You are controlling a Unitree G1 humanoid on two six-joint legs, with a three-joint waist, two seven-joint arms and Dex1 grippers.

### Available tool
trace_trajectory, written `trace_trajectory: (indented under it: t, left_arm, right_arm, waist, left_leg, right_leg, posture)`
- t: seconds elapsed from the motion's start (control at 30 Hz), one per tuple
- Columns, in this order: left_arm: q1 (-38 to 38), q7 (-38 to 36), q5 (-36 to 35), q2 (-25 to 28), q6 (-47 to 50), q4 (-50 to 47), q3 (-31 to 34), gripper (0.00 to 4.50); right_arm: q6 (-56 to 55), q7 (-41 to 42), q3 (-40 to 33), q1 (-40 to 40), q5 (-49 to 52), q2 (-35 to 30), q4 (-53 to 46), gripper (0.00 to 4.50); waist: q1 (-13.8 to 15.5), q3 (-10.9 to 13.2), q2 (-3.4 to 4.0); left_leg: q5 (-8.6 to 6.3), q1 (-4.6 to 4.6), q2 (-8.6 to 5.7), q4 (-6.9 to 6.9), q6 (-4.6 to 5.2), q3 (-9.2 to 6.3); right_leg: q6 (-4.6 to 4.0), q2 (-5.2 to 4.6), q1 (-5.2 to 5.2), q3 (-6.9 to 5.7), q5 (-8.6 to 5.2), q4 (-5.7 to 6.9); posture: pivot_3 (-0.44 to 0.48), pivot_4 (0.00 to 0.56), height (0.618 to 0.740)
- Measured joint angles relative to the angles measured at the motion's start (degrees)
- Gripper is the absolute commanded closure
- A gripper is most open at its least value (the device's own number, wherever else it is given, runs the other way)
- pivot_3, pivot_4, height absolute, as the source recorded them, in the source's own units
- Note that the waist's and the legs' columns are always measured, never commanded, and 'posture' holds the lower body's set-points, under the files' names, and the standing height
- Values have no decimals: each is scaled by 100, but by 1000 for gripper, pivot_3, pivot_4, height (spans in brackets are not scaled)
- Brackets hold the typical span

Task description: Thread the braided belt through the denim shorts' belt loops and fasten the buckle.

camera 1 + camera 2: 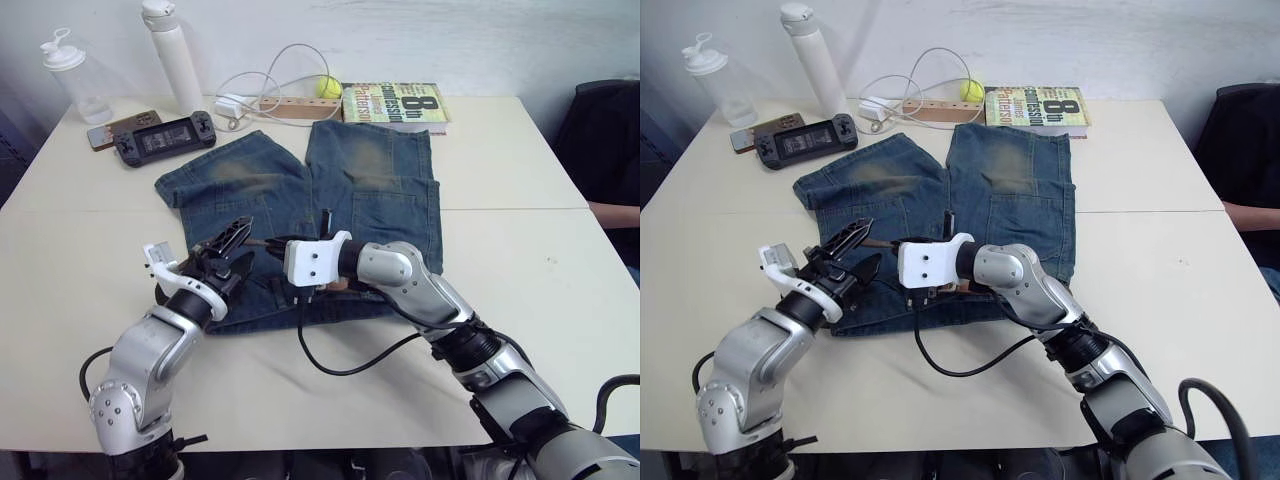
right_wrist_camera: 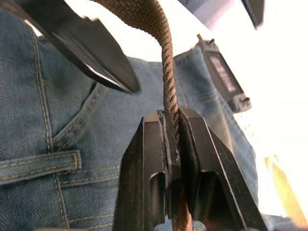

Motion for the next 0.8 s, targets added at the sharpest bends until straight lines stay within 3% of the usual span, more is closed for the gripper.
trace_trajectory:
  t: [0.07,0.33,0.4,0.5,0.6,0.8]
  left_arm:
    - [-139,174,-1,-104,-68,117,26,72]
    - [-291,880,-8,-317,-52,228,22,3686]
    - [-301,1033,-24,-395,-79,223,31,4388]
    - [-336,1160,-41,-470,-127,223,59,4477]
    - [-453,1161,-57,-468,-114,281,152,4500]
    - [-587,1094,-49,-332,52,435,481,4500]
  right_arm:
    - [-73,4,-2,0,-32,-7,-6,4500]
    - [-309,15,1,57,-276,-34,3,4500]
    - [-346,32,2,72,-307,-35,41,4500]
    - [-374,42,0,71,-323,-37,81,4500]
    - [-321,68,-83,69,-206,1,83,3376]
    - [-81,462,-553,90,297,-321,-58,585]
  waist:
    - [4,0,0]
    - [5,0,0]
    - [6,0,-1]
    - [6,0,-1]
    - [8,0,-1]
    - [23,0,-1]
  left_leg:
    - [0,0,0,0,0,-2]
    - [0,0,0,0,-1,-8]
    - [1,0,0,0,-1,-9]
    - [1,0,0,0,-1,-10]
    - [1,0,0,0,-2,-13]
    - [1,1,0,-1,-2,-20]
  right_leg:
    - [0,0,1,-2,0,-1]
    - [0,0,8,-6,0,-15]
    - [0,0,9,-7,0,-19]
    - [0,0,10,-9,0,-21]
    - [0,1,14,-11,0,-25]
    - [0,2,27,-17,0,-31]
  posture:
    - [0,150,735]
    - [0,150,735]
    - [0,150,735]
    - [0,150,735]
    - [0,150,735]
    - [0,150,735]
